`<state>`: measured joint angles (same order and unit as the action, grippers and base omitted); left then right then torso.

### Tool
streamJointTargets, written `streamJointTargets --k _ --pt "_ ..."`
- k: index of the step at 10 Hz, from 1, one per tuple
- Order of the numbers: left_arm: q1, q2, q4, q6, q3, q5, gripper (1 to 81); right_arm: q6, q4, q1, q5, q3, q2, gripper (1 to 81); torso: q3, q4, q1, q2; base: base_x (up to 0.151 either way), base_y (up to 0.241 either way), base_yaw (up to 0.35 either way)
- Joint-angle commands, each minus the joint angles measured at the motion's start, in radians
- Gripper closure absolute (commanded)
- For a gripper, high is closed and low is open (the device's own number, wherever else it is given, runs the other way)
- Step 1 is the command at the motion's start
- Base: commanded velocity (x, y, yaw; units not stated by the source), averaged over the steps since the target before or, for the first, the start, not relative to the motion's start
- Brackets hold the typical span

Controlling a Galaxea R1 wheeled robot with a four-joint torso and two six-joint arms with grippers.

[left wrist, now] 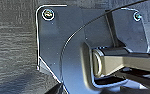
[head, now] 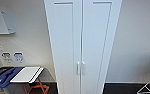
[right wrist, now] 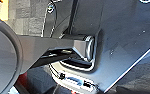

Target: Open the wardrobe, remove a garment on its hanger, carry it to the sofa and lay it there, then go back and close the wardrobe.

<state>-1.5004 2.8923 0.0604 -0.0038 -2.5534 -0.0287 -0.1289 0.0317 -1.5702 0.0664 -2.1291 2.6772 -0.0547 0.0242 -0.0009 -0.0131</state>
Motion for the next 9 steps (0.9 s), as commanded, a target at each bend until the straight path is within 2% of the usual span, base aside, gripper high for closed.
streamJointTargets --k 1,9 --pt "0.055 -0.007 0.006 0.002 0.004 -0.054 1.0 -0.001 -0.006 0.051 0.056 0.003 -0.017 1.0 0.0 0.0 0.001 0.0 0.115 0.0 0.0" --pt "0.055 0.001 0.006 0.004 0.005 -0.056 1.0 -0.003 -0.01 0.051 0.056 -0.049 0.003 1.0 0.0 0.0 0.001 0.0 0.117 0.0 0.0"
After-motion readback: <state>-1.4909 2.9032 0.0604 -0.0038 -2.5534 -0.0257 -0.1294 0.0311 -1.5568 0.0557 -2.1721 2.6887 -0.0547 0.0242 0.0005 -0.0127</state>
